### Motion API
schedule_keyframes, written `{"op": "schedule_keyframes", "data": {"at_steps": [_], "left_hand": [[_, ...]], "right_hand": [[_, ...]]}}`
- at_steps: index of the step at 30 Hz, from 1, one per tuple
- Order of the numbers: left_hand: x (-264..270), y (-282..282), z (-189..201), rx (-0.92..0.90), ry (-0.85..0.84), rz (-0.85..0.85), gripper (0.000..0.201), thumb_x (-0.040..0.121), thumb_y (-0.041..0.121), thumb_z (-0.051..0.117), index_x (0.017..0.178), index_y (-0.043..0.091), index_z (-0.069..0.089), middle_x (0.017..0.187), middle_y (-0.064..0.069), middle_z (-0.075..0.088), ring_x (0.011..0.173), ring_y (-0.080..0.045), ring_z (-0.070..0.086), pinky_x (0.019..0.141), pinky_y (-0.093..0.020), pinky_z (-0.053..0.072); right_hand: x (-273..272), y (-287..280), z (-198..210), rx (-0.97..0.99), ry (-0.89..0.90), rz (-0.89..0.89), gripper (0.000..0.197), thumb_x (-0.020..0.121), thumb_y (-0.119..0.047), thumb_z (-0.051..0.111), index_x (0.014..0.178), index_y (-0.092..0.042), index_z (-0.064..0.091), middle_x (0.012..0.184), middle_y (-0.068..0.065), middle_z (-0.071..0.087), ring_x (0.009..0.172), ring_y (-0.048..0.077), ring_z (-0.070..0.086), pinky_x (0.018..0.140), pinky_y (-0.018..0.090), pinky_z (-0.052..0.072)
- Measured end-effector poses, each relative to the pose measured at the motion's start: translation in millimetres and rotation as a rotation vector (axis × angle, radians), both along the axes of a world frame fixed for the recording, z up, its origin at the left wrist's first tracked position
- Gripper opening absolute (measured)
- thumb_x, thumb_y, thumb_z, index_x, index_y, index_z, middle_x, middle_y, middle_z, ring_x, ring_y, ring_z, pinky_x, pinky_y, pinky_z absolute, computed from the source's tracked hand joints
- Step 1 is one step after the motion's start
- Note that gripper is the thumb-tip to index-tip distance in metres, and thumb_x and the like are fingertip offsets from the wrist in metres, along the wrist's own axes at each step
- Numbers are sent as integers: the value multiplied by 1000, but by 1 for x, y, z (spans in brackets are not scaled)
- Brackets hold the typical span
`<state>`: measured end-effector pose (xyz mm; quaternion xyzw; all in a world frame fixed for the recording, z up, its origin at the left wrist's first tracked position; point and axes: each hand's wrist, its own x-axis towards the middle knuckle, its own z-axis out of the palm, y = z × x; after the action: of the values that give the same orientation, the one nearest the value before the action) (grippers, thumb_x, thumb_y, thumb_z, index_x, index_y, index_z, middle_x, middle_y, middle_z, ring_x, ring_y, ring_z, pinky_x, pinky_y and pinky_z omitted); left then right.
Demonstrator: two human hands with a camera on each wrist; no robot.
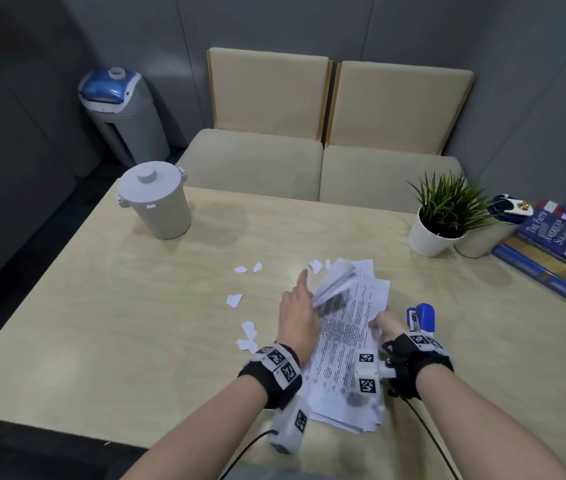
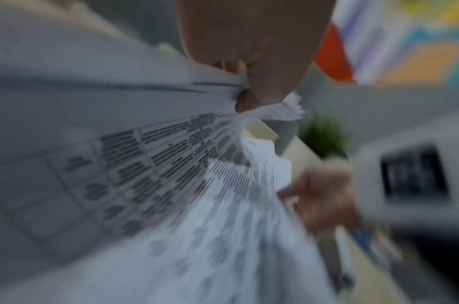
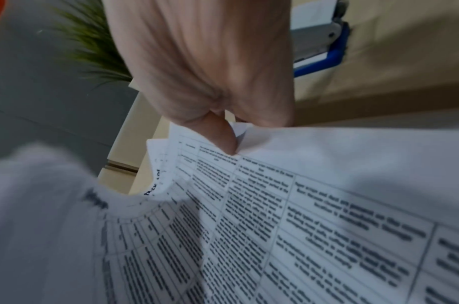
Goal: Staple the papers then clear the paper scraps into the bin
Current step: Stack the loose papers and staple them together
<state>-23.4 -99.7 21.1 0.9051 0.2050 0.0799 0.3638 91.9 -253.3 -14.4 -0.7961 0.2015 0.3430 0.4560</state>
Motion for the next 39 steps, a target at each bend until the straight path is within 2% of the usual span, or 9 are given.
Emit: {"op": "schedule_keyframes", "data": {"at_steps": [6,9,12,16,19,23,29,36,39], "left_hand": [[13,36,43,-274,41,6,35,95,6,43,130,3,46,128,-14,53,114,-26,55,101,-33,44],[1,51,79,-742,-39,-28,33,96,0,45,127,10,44,114,-4,61,87,-2,63,72,-7,51],[2,72,105,-996,-68,-14,33,94,0,47,122,17,42,101,-3,63,77,-12,68,65,-21,59],[17,93,120,-1131,-93,36,39,94,5,48,130,12,34,105,-7,58,81,-21,63,67,-32,60],[31,101,120,-1088,-160,151,38,92,3,50,126,11,35,107,-7,59,84,-18,64,61,-27,59],[41,99,114,-799,-192,288,43,89,4,53,130,8,41,120,-8,60,110,-28,60,98,-42,49],[37,76,124,-642,-410,322,58,100,9,38,150,10,10,158,-7,22,143,-17,27,118,-27,18],[26,56,95,-660,-531,246,44,94,-4,39,102,39,36,110,26,51,94,22,52,92,-21,38],[25,63,84,-700,-492,262,32,82,7,56,100,31,43,103,10,59,88,6,58,83,-24,47]], "right_hand": [[-15,-10,21,346,134,-217,23,85,4,46,106,3,54,112,19,60,102,38,59,98,51,44],[-16,-11,48,488,76,-205,12,82,-6,58,90,2,56,104,17,56,96,34,56,90,47,45],[-3,-17,63,599,19,-172,68,56,-19,81,114,5,54,108,21,53,99,34,53,97,49,42],[1,-3,115,729,-39,-16,33,90,-11,47,119,-1,57,109,13,68,94,26,67,81,39,54],[15,5,146,728,-109,144,36,93,-3,43,127,-6,54,123,13,65,110,28,64,91,39,54],[22,24,174,603,-286,154,41,92,6,48,131,-3,50,125,17,62,112,30,62,96,43,50],[13,46,169,527,-637,29,39,86,6,56,123,-5,60,118,10,66,114,26,60,98,37,47],[-1,49,142,745,-473,-96,38,83,13,50,116,-4,54,107,9,64,102,27,56,87,42,45],[-1,45,135,724,-446,-124,46,66,13,58,106,-10,55,105,11,62,103,26,53,91,43,41]]}}
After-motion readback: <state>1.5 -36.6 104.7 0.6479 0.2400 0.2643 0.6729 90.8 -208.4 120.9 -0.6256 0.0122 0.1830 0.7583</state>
